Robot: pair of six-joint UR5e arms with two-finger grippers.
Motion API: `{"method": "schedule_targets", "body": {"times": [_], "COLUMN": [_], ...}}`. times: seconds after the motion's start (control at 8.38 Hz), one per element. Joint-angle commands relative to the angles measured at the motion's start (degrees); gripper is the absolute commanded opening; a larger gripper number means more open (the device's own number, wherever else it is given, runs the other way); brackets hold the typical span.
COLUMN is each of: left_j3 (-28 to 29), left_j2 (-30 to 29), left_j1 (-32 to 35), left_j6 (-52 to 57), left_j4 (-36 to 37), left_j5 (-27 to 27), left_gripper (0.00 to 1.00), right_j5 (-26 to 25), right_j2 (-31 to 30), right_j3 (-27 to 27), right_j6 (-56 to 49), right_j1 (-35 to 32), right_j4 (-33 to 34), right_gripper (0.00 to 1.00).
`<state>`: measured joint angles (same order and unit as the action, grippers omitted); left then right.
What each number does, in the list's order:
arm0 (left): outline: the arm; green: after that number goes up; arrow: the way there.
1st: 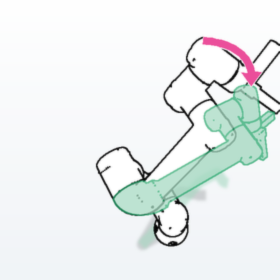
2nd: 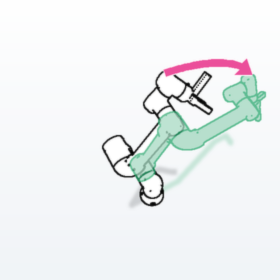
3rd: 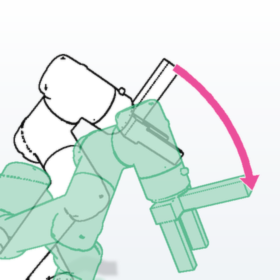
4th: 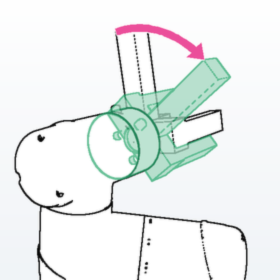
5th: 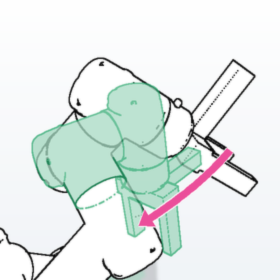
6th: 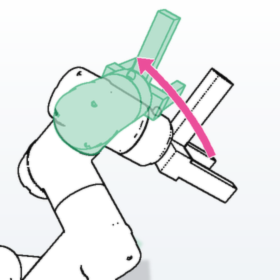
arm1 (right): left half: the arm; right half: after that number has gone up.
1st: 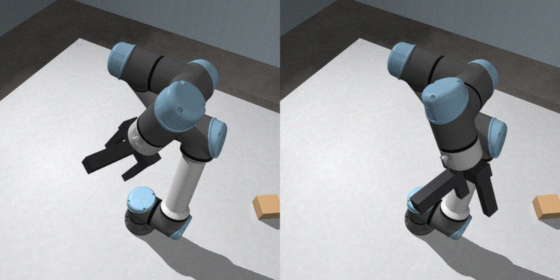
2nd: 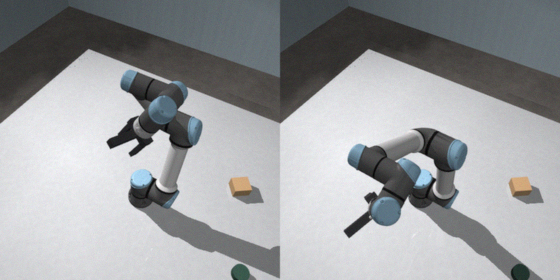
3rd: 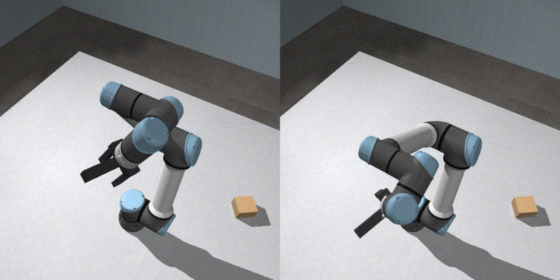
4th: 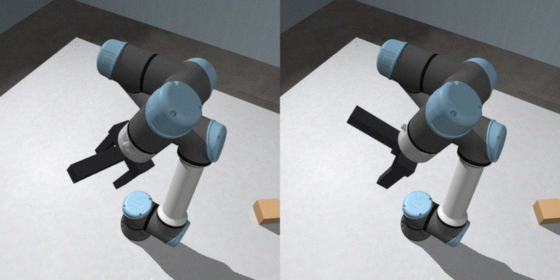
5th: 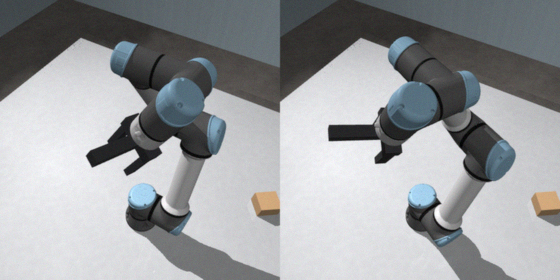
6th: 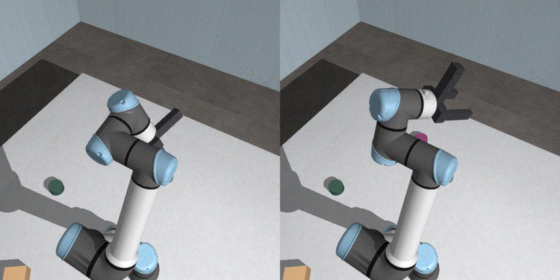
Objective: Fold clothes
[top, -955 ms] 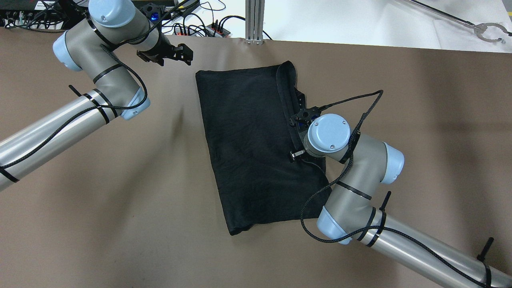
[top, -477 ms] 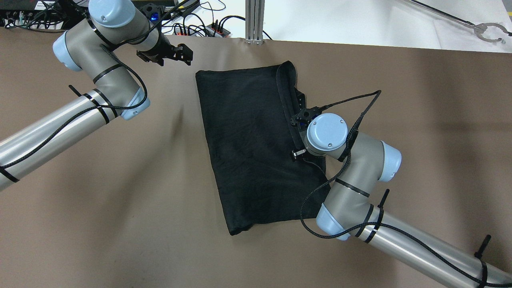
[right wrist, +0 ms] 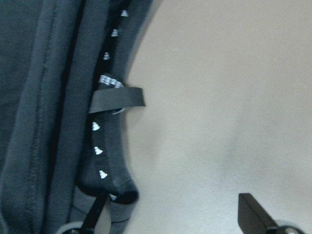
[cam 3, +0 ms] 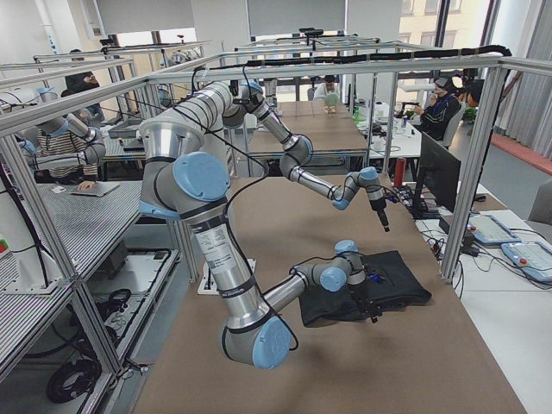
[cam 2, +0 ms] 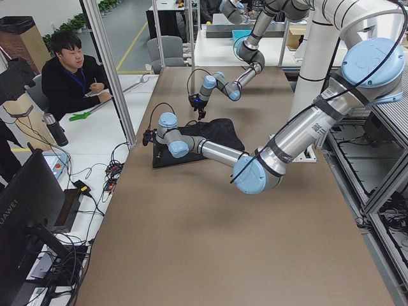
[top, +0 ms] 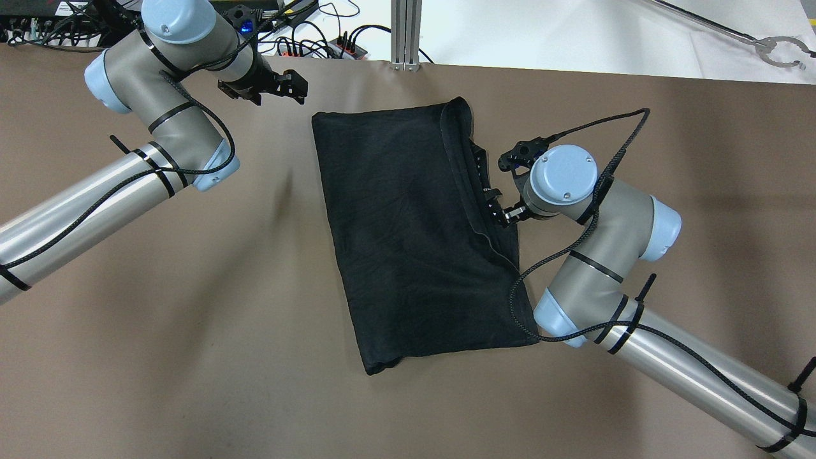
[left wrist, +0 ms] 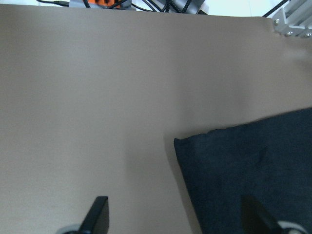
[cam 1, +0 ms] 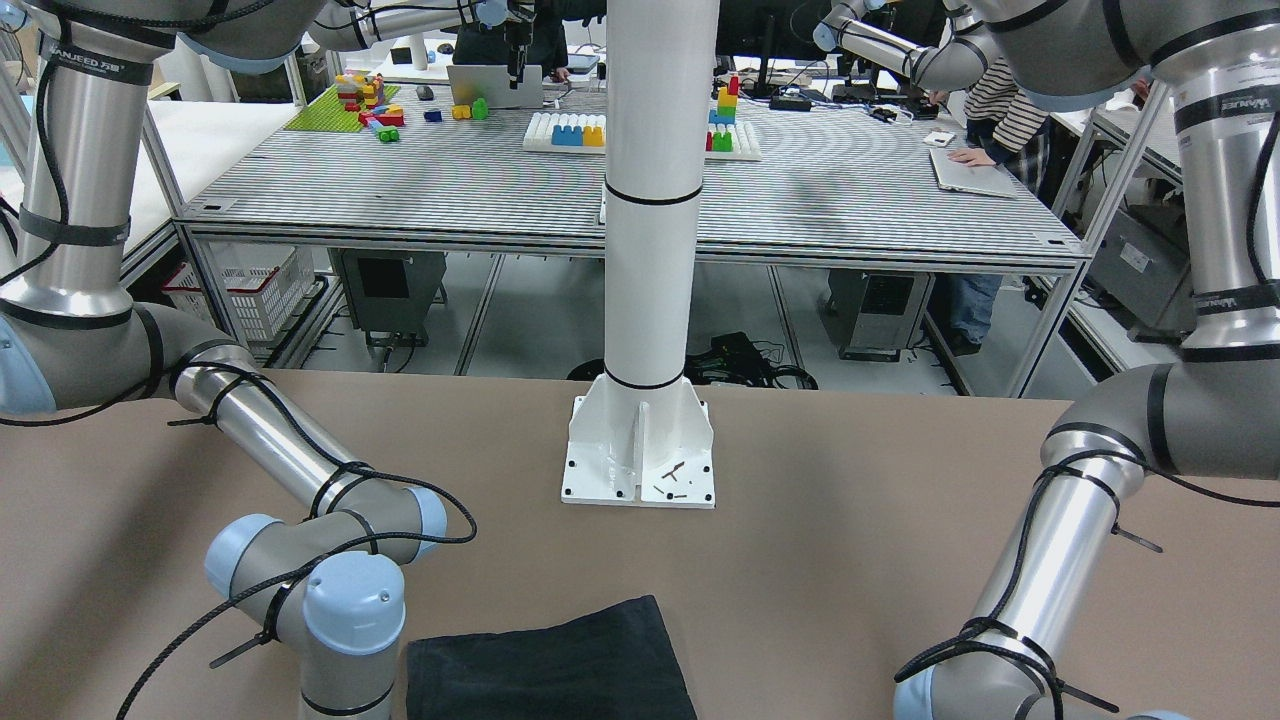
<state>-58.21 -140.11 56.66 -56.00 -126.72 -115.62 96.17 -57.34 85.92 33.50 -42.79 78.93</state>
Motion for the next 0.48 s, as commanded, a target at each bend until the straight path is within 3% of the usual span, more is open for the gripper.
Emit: {"method": "schedule_targets", "body": {"times": [0.0, 0.36], "left_j3": [-0.06, -0.15], "left_j2": [0.01, 0.1], "left_j1": [0.03, 0.03], "left_j6": [0.02, -0.07], "left_j4": [-0.02, -0.02], "left_j5": [-0.05, -0.05], "left_gripper": [0.95, 0.95], "right_j5": [0.6, 1.21], "right_j2": [-3.66, 3.88], "right_j3": [0.65, 0.48], "right_j6": [-1.16, 7.78], "right_j1": [-0.89, 0.07], "right_j4": [-5.89, -2.21], "right_gripper": [0.93, 0.92]}}
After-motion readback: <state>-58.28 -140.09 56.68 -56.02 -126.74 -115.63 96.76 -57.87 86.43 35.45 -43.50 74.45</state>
